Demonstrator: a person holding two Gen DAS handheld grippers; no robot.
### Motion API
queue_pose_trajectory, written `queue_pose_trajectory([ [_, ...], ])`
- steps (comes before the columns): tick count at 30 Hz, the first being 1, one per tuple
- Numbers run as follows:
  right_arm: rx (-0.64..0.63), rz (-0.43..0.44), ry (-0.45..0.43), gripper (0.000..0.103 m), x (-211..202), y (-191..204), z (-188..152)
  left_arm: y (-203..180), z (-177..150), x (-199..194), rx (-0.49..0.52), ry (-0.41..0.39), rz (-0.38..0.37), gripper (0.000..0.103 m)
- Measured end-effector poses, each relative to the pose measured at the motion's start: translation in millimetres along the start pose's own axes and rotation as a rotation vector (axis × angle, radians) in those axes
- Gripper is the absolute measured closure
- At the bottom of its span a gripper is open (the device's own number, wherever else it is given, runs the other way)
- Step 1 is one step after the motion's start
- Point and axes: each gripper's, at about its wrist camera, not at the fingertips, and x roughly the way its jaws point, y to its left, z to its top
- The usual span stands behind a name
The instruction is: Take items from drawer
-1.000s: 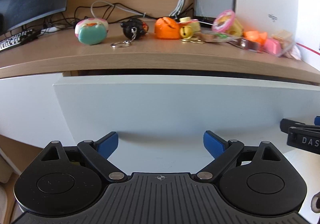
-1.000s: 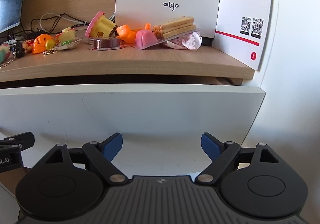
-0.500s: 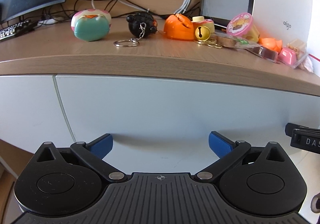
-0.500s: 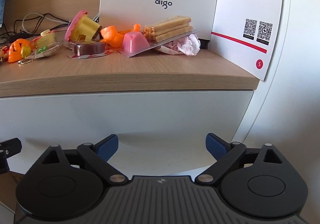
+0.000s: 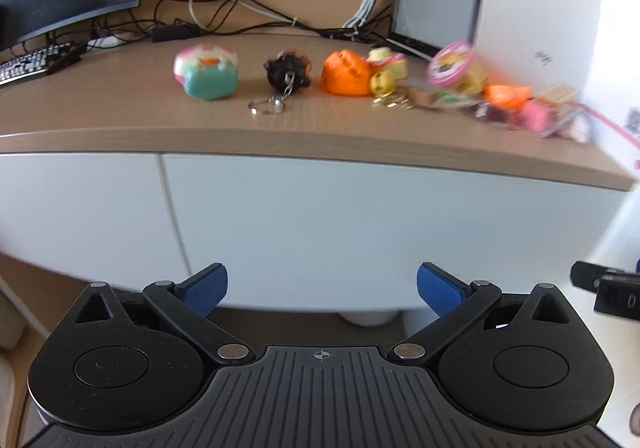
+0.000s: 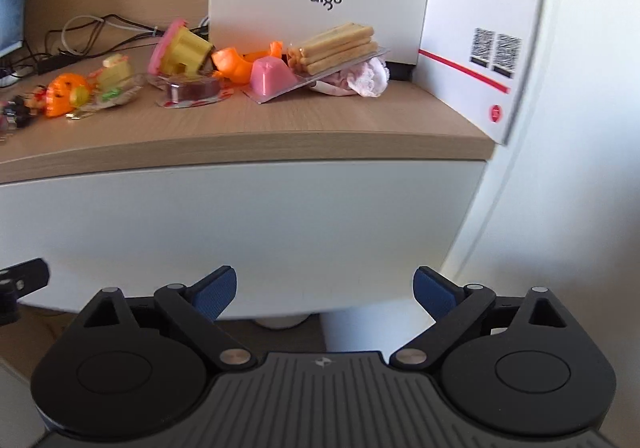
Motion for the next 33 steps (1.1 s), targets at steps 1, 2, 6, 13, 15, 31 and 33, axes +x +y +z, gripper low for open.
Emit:
queue_pose_trajectory([
  [1, -0.006, 0.008, 0.0, 0.007, -15.7, -2.8, -0.8, -1.4, 0.7, -14.8, -0.001, 0.01, -0.006, 0.0],
  [2, -0.007, 0.014, 0.002, 0.007, -32.2, -5.3, -1.1, -3.3, 1.9, -30.5, 0.004, 0.018, -0.01, 0.0],
  [6, -0.019, 0.059, 0.027, 0.007, -103.9, -7.9, 7.7, -9.0, 9.4, -95.5, 0.0, 0.049, -0.027, 0.0],
  [13, -0.012, 0.114, 0.075, 0.006, -197.4, -20.4, 27.1, -20.5, 24.7, -180.8, -0.006, 0.098, -0.019, 0.0],
  [15, -0.028, 0.128, 0.078, 0.007, -208.8, -23.8, 27.9, -25.0, 29.9, -193.2, -0.001, 0.094, -0.006, 0.0],
  [31, -0.002, 0.164, 0.087, 0.006, -212.1, -46.6, 26.7, -51.1, 27.6, -215.6, 0.007, 0.077, 0.001, 0.0],
  [33, -0.003, 0.161, 0.096, 0.006, -210.4, -46.6, 25.5, -51.3, 25.4, -214.4, 0.002, 0.086, -0.004, 0.0],
])
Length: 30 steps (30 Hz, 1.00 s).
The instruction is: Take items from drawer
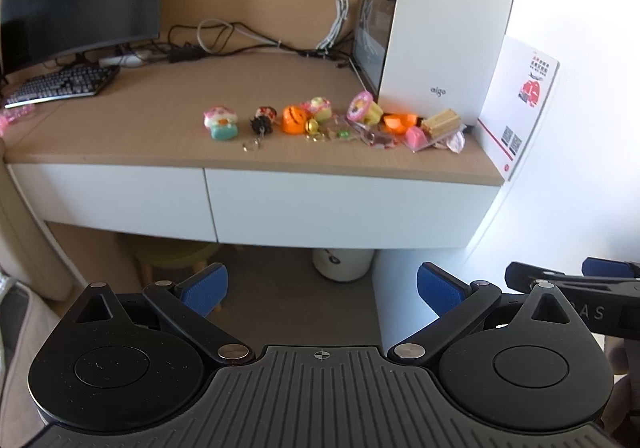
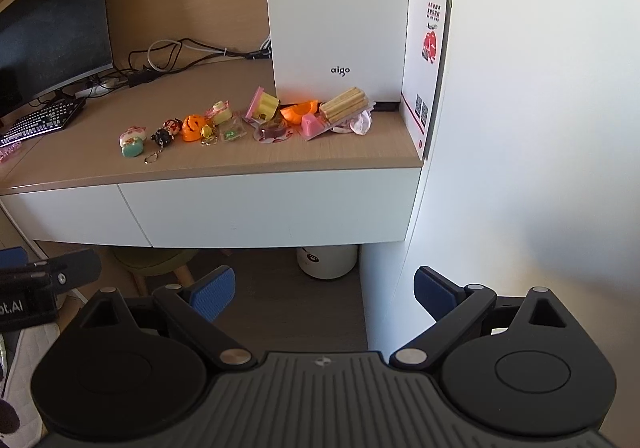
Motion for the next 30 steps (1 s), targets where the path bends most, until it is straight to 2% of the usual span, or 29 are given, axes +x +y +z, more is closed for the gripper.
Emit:
queue_pose_trajectory([
  [7, -0.012, -0.004, 0.03, 0.006, 2.8, 5.7, -4.3, 2.5, 2.0, -2.3, -0.01, -0.005, 0.0, 0.0],
  [13, -0.042, -0.019, 0.004, 0.006, -5.9, 12.6, -2.2, -0.2, 3.4, -8.7, 0.003, -0.031, 0.002, 0.0],
  [20, -0.045, -0.024, -0.018, 0.006, -13.5, 13.9, -1.7, -0.8, -3.0, -5.2, 0.045, 0.006, 0.031, 0.0],
  [24, -0.059, -0.001, 0.012, 0.006, -10.8, 16.7, -4.7, 1.7, -4.4, -2.8, 0.047, 0.018, 0.048, 0.0],
  [30, -0.051, -0.01, 0.019, 0.006, -9.4, 13.8, -5.0, 1.1, -6.4, 1.9, 0.06, 0.046, 0.059, 0.0],
])
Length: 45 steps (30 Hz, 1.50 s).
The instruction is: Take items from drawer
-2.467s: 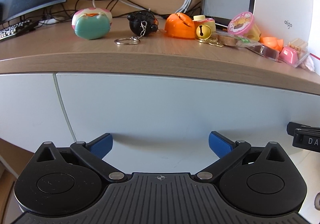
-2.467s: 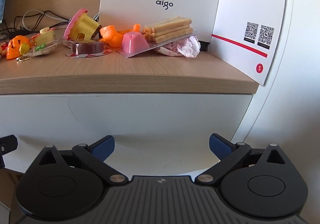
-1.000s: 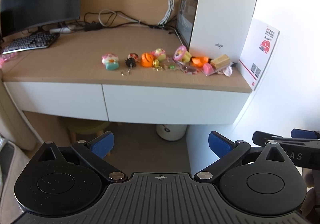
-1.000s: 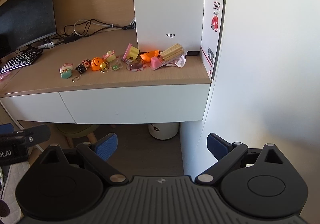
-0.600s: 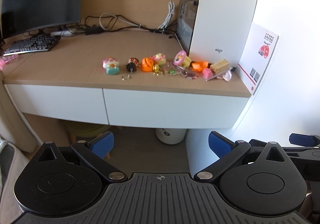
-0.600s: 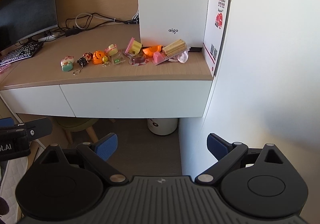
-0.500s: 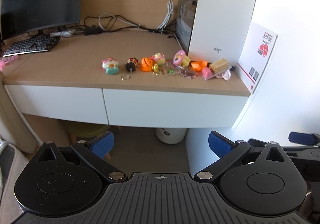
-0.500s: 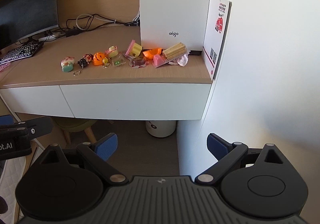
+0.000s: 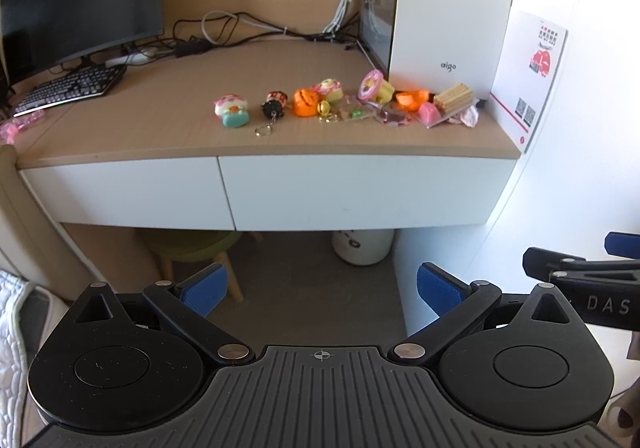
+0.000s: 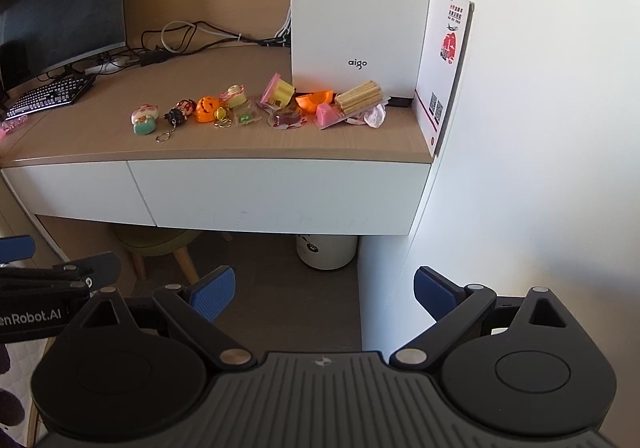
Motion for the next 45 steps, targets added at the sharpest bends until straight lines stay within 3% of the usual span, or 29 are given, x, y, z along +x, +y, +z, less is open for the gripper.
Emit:
queue_pose_trajectory([
  [45, 0.0, 0.019, 0.028, 0.006, 2.8, 2.9, -5.0, 0.0, -2.6, 2.5, -0.025, 0.012, -0.002, 0.0],
])
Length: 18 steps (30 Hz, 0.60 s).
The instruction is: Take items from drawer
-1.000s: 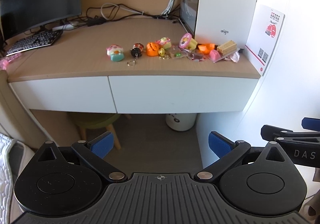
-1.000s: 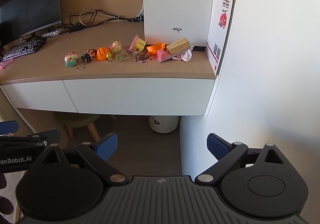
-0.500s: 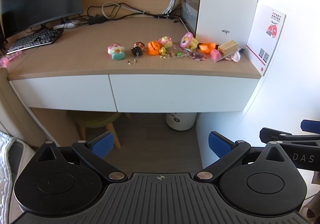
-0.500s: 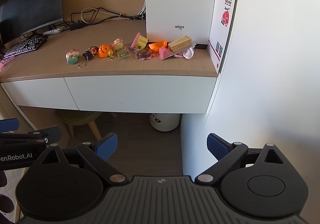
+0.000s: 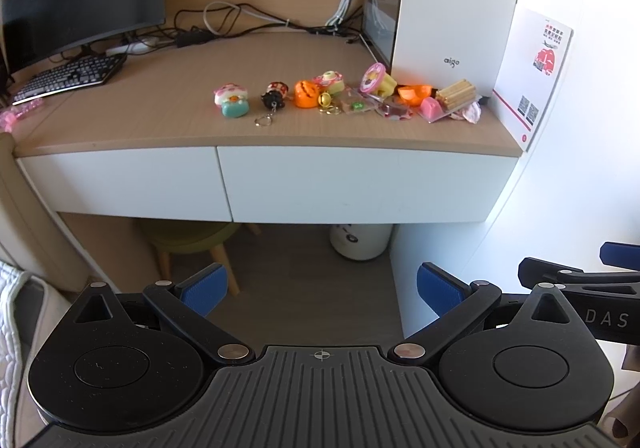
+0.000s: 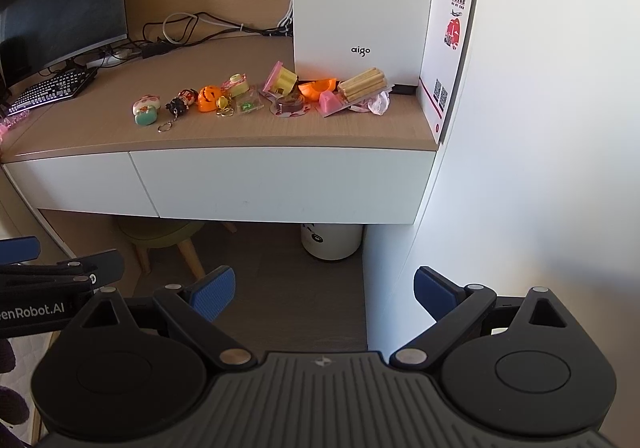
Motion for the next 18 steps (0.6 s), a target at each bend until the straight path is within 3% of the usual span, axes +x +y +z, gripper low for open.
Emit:
queue_pose_trajectory([
  [18, 0.003, 0.001, 0.003, 0.006, 0.4, -1.5, -0.1, -1.4, -0.8, 2.9, -0.002, 0.004, -0.004, 0.0],
])
